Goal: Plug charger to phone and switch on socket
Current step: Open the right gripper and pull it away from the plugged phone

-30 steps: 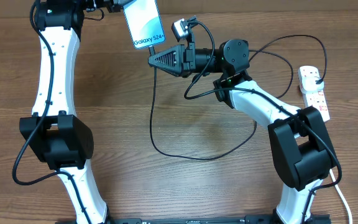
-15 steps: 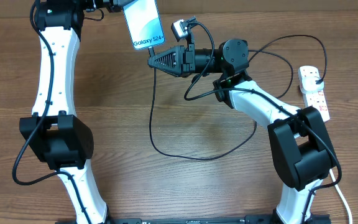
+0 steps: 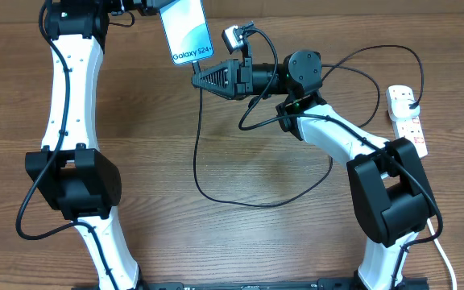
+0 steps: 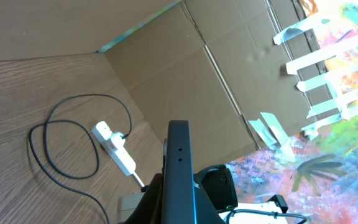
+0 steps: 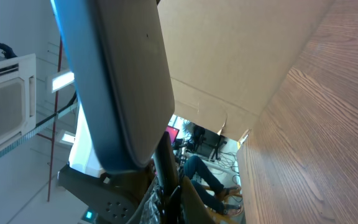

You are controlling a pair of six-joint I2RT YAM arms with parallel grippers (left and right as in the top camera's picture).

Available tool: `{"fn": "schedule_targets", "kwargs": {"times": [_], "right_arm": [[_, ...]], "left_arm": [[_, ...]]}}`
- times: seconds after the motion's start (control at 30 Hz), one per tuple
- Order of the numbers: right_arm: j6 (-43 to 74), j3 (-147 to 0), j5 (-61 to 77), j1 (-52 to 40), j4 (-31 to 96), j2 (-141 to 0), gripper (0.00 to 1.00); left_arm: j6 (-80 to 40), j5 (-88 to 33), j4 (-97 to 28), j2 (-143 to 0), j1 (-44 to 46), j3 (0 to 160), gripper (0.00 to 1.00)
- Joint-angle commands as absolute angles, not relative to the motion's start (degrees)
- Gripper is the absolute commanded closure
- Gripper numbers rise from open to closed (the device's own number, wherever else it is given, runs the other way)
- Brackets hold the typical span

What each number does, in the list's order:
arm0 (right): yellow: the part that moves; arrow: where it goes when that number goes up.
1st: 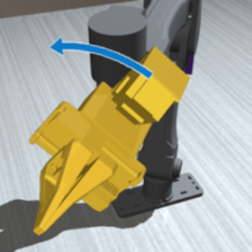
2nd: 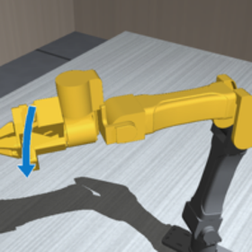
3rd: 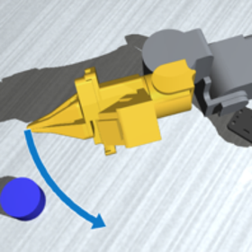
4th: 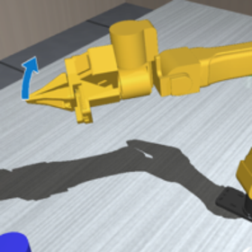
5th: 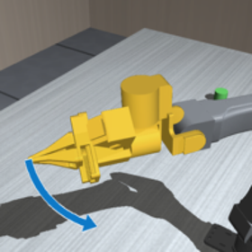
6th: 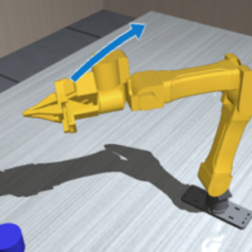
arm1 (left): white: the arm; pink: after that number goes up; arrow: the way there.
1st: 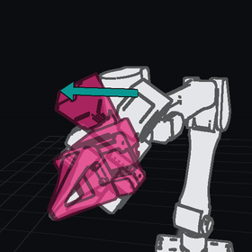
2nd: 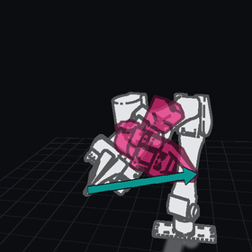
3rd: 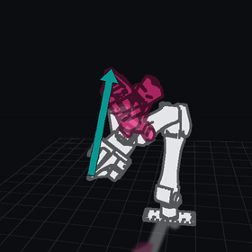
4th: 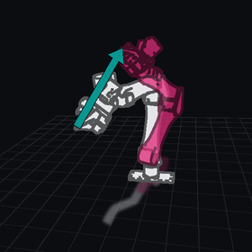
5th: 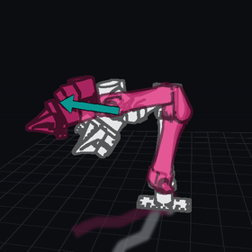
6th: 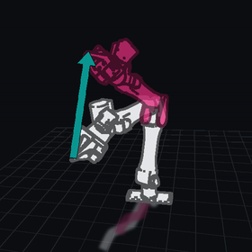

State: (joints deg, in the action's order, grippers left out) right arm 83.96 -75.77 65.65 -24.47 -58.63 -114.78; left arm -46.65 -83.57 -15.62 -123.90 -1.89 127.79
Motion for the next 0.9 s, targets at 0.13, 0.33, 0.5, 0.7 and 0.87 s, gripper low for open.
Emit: {"fn": "schedule_targets", "kwargs": {"times": [0.13, 0.33, 0.5, 0.7, 0.87], "right_arm": [[83.9, -76.6, 60.1, -23.4, -58.4, -114.9, 0.79], [81.9, -76.6, 61.8, -23.4, -58.4, -114.9, 0.0], [81.1, -76.6, 63.1, -23.4, -58.4, -114.9, 0.0], [79.2, -76.6, 63.1, -22.1, -51.5, -114.9, 0.0], [70.5, -76.6, 61.7, -19.7, -32.7, -114.9, 0.0]], "left_arm": [[-47.3, -90.4, -16.0, -123.7, -1.1, 128.4, 0.96], [-46.3, -86.7, -16.2, -123.7, -3.6, 128.4, 0.96], [-46.2, -86.6, -16.9, -123.7, -5.7, 128.4, 0.96], [-43.0, -86.3, -22.8, -123.7, -7.6, 128.4, 0.96], [-38.9, -84.5, -29.1, -123.7, -8.1, 128.4, 0.96]]}}
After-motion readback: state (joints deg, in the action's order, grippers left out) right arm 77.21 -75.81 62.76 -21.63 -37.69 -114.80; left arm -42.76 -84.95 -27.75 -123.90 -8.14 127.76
